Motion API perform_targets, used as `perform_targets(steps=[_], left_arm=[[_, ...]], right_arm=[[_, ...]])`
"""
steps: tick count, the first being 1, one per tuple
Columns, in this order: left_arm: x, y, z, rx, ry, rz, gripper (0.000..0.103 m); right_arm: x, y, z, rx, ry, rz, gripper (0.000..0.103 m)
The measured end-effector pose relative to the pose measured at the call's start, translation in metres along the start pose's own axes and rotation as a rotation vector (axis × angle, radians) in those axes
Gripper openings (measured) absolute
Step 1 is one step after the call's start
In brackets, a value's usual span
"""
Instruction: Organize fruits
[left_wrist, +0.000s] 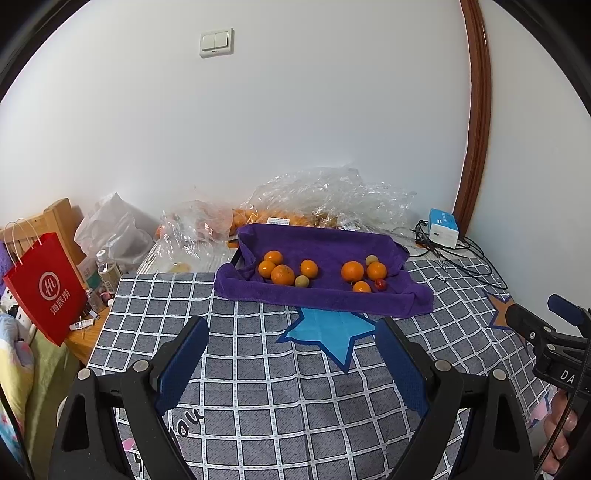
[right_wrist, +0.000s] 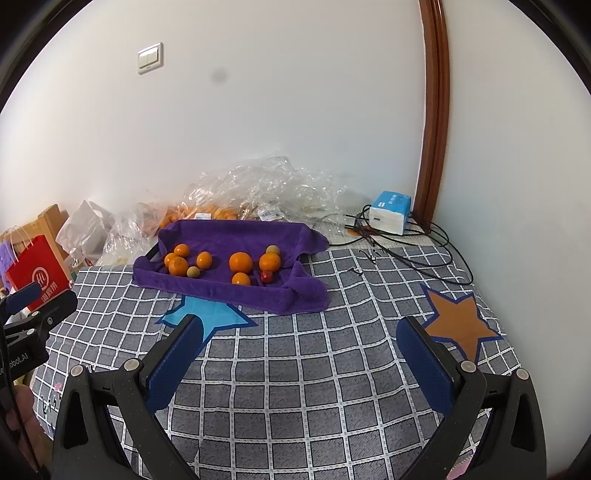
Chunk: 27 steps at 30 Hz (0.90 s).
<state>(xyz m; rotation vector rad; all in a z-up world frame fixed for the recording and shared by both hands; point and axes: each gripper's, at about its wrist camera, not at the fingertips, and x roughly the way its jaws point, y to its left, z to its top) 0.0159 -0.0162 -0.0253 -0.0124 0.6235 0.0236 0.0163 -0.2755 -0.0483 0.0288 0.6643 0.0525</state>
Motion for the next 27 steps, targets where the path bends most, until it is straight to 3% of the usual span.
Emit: perform_targets(steps=[27], left_arm=[[0.0004,-0.0014,0.0005,-0.005,0.001,-0.003,0.091]], right_arm=[[0.0000,-0.0007,-0.0017,-0.006,-0.002,-0.001,0.103]])
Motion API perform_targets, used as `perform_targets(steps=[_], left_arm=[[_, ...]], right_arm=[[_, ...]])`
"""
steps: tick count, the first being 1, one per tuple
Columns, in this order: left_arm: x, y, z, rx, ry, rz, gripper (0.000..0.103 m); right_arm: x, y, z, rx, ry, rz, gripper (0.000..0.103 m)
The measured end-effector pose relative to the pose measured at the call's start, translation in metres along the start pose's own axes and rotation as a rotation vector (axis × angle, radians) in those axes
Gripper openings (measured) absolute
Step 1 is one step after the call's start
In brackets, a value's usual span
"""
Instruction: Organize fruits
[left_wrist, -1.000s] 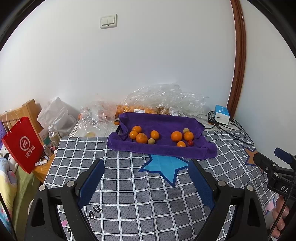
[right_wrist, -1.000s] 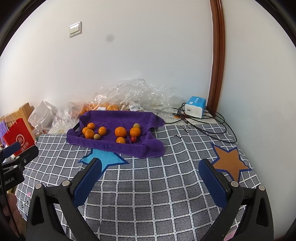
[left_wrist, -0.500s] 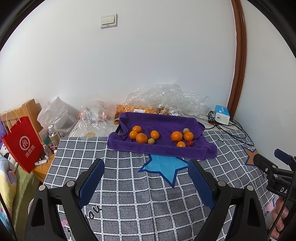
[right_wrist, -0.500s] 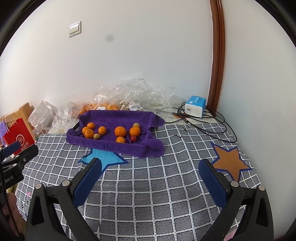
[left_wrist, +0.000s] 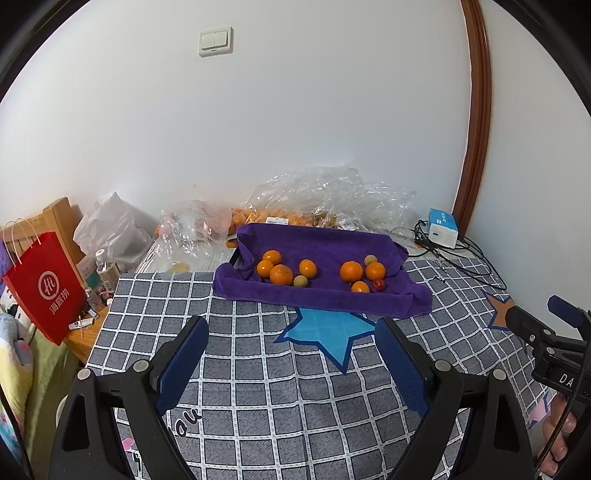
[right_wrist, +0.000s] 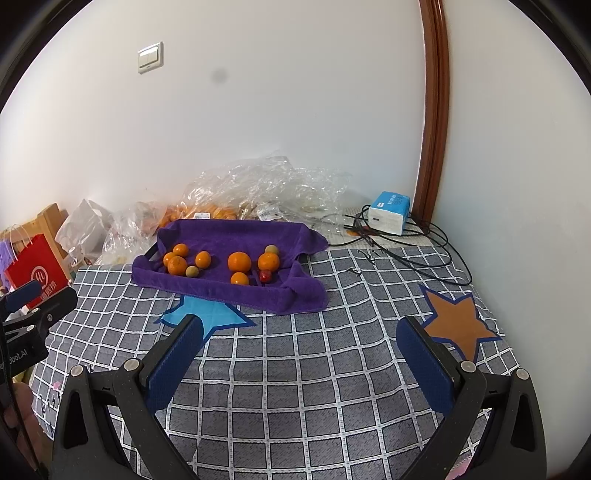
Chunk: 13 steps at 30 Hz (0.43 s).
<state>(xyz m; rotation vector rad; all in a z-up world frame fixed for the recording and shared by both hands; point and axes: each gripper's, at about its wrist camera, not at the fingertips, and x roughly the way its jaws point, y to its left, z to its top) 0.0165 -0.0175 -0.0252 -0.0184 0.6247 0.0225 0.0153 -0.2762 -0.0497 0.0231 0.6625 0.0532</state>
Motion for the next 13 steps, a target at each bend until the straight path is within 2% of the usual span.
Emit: perform_targets(steps=[13], left_arm=[[-0.0006,0.0033,0.0012,-0.010,-0.001,-0.005,0.091]], right_arm=[[0.0010,0.0006,-0.0020,-0.004,0.006,-0.001,0.103]])
